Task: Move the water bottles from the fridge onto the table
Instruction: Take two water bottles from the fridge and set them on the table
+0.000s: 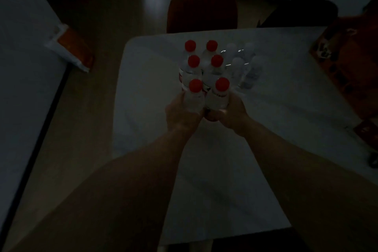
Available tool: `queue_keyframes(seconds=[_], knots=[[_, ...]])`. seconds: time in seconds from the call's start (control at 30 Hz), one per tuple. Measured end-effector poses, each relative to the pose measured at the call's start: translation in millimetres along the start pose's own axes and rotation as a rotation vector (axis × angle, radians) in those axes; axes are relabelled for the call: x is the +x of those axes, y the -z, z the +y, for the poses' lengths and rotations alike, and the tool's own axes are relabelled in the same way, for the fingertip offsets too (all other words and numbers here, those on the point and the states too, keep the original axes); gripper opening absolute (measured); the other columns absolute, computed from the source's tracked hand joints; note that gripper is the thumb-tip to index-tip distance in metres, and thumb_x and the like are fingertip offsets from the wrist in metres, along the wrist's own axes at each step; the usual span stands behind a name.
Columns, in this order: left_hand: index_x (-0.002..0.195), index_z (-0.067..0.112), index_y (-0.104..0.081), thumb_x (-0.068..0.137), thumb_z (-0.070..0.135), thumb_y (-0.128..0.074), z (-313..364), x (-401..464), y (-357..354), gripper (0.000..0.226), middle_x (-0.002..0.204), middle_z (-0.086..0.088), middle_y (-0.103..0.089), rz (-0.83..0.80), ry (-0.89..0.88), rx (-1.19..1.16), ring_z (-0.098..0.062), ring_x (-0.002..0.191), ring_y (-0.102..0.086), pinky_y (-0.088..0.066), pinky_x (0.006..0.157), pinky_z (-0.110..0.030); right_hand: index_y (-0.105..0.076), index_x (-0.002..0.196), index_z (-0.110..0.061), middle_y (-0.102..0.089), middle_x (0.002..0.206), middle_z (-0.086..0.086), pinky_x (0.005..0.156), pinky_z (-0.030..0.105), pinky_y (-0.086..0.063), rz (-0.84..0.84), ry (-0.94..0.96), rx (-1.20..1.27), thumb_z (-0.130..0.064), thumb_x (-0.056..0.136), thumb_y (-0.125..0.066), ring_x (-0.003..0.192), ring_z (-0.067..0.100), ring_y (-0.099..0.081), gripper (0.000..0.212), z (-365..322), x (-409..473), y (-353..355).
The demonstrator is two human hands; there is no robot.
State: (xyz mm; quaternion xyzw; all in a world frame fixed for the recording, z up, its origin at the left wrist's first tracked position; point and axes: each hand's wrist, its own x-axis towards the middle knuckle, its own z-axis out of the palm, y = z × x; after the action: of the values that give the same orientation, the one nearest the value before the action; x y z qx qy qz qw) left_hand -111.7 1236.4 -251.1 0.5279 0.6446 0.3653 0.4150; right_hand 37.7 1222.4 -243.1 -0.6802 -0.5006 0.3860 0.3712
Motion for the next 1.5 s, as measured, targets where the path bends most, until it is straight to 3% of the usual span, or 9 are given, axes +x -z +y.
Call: queue_keyframes(seconds=[0.17,0.3,0.6,0.7,0.83,0.9,1.03,1.2,1.5], knots=[[0.101,0.031,-0.058,0.066,0.055,-0.075,5.4,14.5,-11.3,0.045,0.099,0.001,-0.07,0.034,-0.03,0.124,-0.022,0.091,-0.068,-0.057,0.077,-0.038,-0.067,0.088,-0.008,-0.073,0.095,0.023,0.067,0.063,-0.056,0.002,0.026,0.028,0.002,0.059,-0.08,0.087,0.032,-0.072,0.034,13.1,19.9,-2.3],[0.113,0.032,-0.049,0.065,0.048,-0.075,-3.3,12.2,-11.0,0.057,0.114,-0.005,-0.066,-0.009,-0.109,0.171,-0.029,0.102,-0.065,-0.055,0.082,-0.041,-0.06,0.117,-0.003,-0.07,0.114,0.015,0.082,0.053,-0.058,0.04,0.033,0.054,-0.008,0.068,-0.085,0.104,0.027,-0.069,0.056,21.5,23.4,-5.2],[0.124,0.015,-0.054,0.075,0.038,-0.076,-4.7,29.2,-18.2,0.058,0.124,-0.01,-0.062,-0.067,0.017,0.293,-0.033,0.112,-0.06,-0.049,0.087,-0.038,-0.06,0.131,-0.014,-0.064,0.13,0.008,0.094,0.029,-0.048,-0.041,0.099,-0.297,-0.028,0.085,-0.074,0.12,0.024,-0.061,0.05,28.6,35.0,-8.4],[0.123,0.017,-0.053,0.072,0.037,-0.079,-3.9,27.8,-17.0,0.06,0.123,-0.009,-0.062,-0.084,0.033,0.281,-0.032,0.111,-0.061,-0.049,0.081,-0.035,-0.059,0.132,-0.011,-0.063,0.133,0.01,0.1,0.039,-0.05,-0.054,0.052,-0.297,-0.027,0.084,-0.074,0.122,0.026,-0.059,0.052,27.0,36.9,-8.1],[0.11,0.017,-0.062,0.064,0.024,-0.086,2.6,23.9,-9.7,0.052,0.112,-0.006,-0.068,-0.189,0.151,0.218,-0.029,0.102,-0.067,-0.055,0.077,-0.036,-0.058,0.129,-0.005,-0.064,0.124,0.01,0.094,0.043,-0.053,-0.088,-0.052,-0.239,-0.015,0.081,-0.078,0.114,0.026,-0.062,0.053,23.6,30.3,-6.2],[0.116,0.008,-0.064,0.071,0.024,-0.084,16.8,20.3,-0.1,0.052,0.111,-0.012,-0.068,-0.354,0.265,0.296,-0.029,0.095,-0.068,-0.057,0.08,-0.038,-0.059,0.119,-0.01,-0.067,0.11,0.001,0.077,0.034,-0.059,-0.039,-0.118,-0.057,-0.007,0.078,-0.082,0.098,0.017,-0.067,0.048,17.8,19.7,-0.7],[0.09,0.012,-0.054,0.09,0.033,-0.065,71.5,2.3,35.0,0.024,0.08,-0.006,-0.05,-0.625,0.49,0.326,-0.015,0.063,-0.045,-0.04,0.062,-0.026,-0.061,0.088,-0.026,-0.064,0.083,-0.011,0.047,0.023,-0.055,-0.046,-0.231,0.097,-0.015,0.076,-0.084,0.068,-0.001,-0.063,0.028,-17.7,-4.4,27.3],[0.107,0.014,-0.054,0.094,0.035,-0.057,156.7,-26.6,84.9,0.024,0.099,-0.008,-0.056,-0.662,0.348,0.242,-0.021,0.086,-0.054,-0.042,0.083,-0.031,-0.066,0.106,-0.021,-0.065,0.105,0.002,0.072,0.031,-0.047,-0.035,-0.411,0.243,-0.039,0.085,-0.072,0.093,0.02,-0.061,0.028,-102.8,-53.0,76.6],[0.104,0.015,-0.061,0.096,0.027,-0.057,275.3,-151.8,190.1,0.015,0.095,-0.011,-0.064,-0.696,0.073,-0.115,-0.022,0.074,-0.06,-0.042,0.061,-0.028,-0.061,0.1,-0.019,-0.066,0.099,0.003,0.075,0.035,-0.05,0.397,-0.311,0.47,-0.052,0.097,-0.049,0.088,0.02,-0.064,0.035,-261.0,-240.2,125.2]])
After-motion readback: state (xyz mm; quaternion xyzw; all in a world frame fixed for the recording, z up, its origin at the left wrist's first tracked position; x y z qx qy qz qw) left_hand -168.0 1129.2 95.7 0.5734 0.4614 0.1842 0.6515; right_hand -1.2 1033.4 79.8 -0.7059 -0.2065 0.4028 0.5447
